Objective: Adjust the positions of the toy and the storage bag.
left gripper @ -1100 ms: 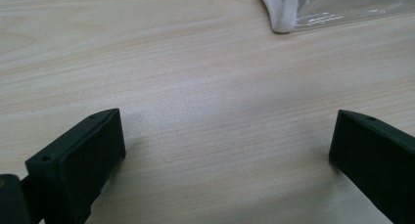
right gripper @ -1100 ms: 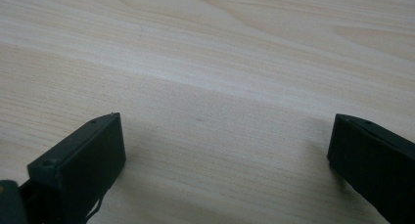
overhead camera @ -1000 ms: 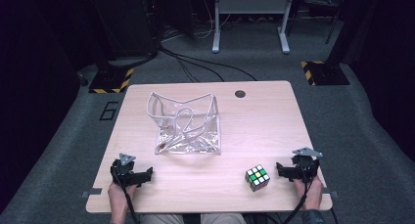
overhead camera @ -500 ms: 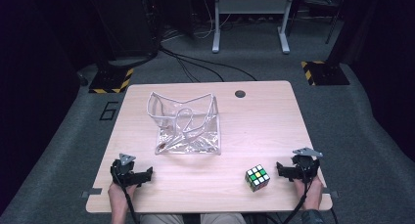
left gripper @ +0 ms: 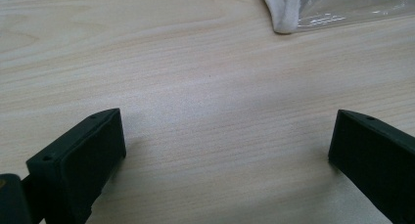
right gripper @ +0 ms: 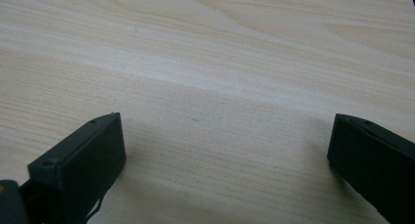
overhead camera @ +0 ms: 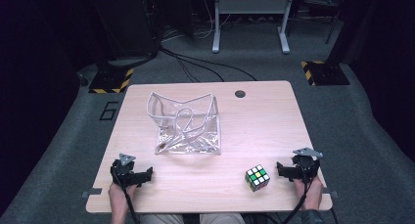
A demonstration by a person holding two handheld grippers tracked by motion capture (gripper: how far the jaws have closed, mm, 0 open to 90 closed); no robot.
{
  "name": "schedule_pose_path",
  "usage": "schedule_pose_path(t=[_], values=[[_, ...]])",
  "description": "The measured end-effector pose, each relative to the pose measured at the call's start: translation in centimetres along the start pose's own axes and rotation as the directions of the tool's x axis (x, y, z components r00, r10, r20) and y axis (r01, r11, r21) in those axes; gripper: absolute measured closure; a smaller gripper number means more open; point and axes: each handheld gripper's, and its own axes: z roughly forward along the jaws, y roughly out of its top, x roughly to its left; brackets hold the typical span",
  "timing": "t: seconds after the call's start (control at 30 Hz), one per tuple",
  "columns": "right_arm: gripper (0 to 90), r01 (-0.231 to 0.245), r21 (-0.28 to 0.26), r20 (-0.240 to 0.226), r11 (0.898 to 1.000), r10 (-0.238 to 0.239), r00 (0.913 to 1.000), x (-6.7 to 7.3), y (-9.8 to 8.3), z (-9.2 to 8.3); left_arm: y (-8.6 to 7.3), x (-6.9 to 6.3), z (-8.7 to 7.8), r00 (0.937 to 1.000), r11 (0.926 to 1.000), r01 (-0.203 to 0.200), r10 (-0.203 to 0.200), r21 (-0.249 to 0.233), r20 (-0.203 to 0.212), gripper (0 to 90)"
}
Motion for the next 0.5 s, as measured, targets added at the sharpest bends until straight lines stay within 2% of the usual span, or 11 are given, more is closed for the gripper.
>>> schedule_pose_path(t=[0.5], values=[[0.0, 0.002, 0.001, -0.002, 1.0, -0.002, 1.0, -0.03, 0.02, 0.01, 0.0, 0.01, -0.02, 1.0, 1.0, -0.003, 0.003, 0.003, -0.001, 0.2]])
